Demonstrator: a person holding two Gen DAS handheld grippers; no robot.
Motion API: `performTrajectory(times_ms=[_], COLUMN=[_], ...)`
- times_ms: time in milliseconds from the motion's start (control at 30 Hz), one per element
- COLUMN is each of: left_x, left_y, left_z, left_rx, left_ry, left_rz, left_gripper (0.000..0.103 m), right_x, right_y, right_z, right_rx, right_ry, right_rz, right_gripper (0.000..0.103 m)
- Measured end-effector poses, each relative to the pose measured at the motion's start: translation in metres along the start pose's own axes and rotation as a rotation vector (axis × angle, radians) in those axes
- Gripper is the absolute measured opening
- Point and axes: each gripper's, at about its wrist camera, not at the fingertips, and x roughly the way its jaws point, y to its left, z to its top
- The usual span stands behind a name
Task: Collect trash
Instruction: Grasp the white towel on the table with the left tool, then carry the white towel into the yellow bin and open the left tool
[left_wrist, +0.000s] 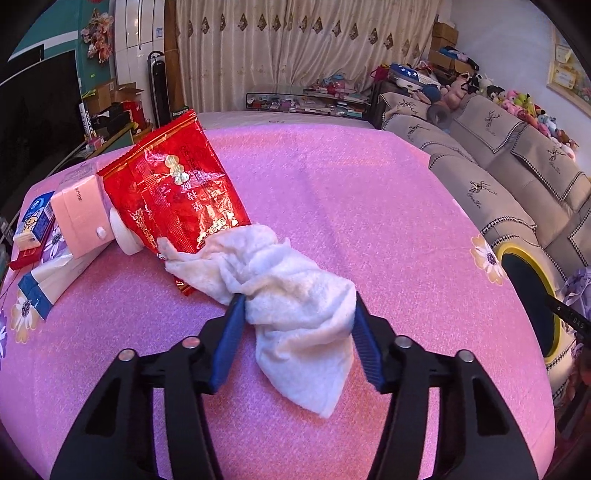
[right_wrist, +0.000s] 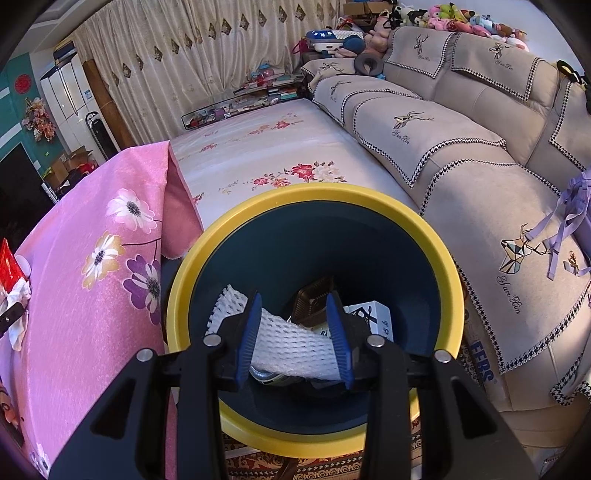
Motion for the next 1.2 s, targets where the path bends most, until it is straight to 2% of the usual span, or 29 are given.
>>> performTrajectory(times_ms=[100, 200, 300, 500, 700, 967, 1200], left_x=[-0.003, -0.013, -0.035, -0.088, -0.118, -0.093, -0.027], left_y=[0.000, 0.000, -0.006, -0.044, -0.112, -0.230, -0.317], left_z=[-0.002, -0.005, -0.008, -0.003, 0.007, 0.008, 0.008], left_rx=[0.002, -0.001, 0.015, 0.106, 0.220, 0.371, 0.417], left_ry=[0.003, 0.001, -0.021, -0.089, -0.107, -0.056, 0.057], left_rz=[-0.014, -0.044, -0.084, -0.166, -0.298, -0.411, -0.435], left_gripper=[0.033, 0.027, 0.026, 0.026, 0.026, 0.026, 0.026], right_x=[-0.001, -0.003, -0.004, -0.015, -0.032, -0.049, -0.047], right_y=[-0.001, -0.002, -0.004, -0.010, -0.020, -0.052, -0.079], right_z=[-0.001, -0.001, -0.001, 0.001, 0.001, 0.005, 0.005], right_rx=[0.002, 0.005, 0.007, 0.015, 0.011, 0.020, 0.031], right_ry=[-0.001, -0.005, -0.008, -0.032, -0.064, -0.086, -0.073], right_rz=[0.004, 0.011, 0.014, 0.019, 0.013, -0.021, -0.038], right_gripper=[0.035, 0.035, 0.036, 0.036, 0.036, 0.037, 0.038])
